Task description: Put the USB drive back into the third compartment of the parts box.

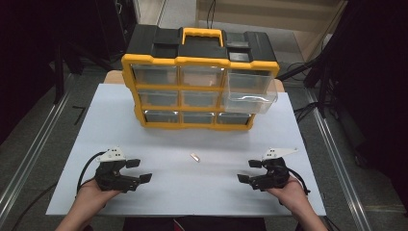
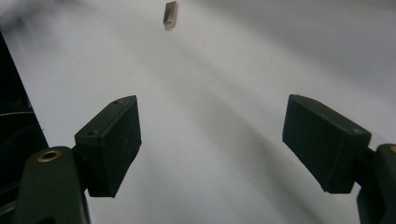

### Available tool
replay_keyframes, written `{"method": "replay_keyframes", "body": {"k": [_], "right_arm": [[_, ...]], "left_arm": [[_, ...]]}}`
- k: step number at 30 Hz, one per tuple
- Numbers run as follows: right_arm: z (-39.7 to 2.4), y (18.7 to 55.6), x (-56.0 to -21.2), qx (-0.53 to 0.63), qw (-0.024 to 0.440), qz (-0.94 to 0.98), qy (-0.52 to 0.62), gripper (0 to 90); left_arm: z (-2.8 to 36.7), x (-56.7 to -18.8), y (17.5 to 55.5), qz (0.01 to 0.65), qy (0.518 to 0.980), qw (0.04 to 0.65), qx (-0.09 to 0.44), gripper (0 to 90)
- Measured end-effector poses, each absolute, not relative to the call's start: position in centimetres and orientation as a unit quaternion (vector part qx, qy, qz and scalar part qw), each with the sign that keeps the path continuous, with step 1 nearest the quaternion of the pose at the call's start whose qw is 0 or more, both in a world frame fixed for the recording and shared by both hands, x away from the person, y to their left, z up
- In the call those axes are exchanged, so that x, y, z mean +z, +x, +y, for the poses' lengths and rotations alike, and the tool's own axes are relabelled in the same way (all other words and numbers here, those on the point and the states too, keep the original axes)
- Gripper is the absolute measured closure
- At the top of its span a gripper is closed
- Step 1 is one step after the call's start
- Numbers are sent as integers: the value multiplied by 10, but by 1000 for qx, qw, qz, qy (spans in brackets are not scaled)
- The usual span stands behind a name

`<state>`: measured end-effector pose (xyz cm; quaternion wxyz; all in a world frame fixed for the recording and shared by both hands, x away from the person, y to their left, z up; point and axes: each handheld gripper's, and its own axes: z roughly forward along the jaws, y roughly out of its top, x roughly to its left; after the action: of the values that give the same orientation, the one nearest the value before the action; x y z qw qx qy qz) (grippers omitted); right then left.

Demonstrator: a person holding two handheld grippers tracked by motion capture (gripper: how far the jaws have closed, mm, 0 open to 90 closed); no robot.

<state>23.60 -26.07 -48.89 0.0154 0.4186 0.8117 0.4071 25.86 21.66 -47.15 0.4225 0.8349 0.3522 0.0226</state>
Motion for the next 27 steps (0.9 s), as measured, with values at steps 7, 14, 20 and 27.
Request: {"method": "replay_keyframes", "body": {"k": [7, 14, 20, 27], "right_arm": [[-259, 236, -489, 403, 15, 815, 416, 178], [-260, 236, -489, 402, 12, 815, 416, 179], [-260, 236, -488, 405, 12, 814, 416, 179], [-260, 236, -489, 400, 10, 817, 414, 179]], "left_arm": [[219, -470, 261, 346, 833, 430, 10, 251], [220, -471, 264, 358, 831, 426, 12, 250], [221, -470, 263, 359, 829, 428, 15, 250], [220, -470, 264, 356, 831, 426, 16, 250]]}}
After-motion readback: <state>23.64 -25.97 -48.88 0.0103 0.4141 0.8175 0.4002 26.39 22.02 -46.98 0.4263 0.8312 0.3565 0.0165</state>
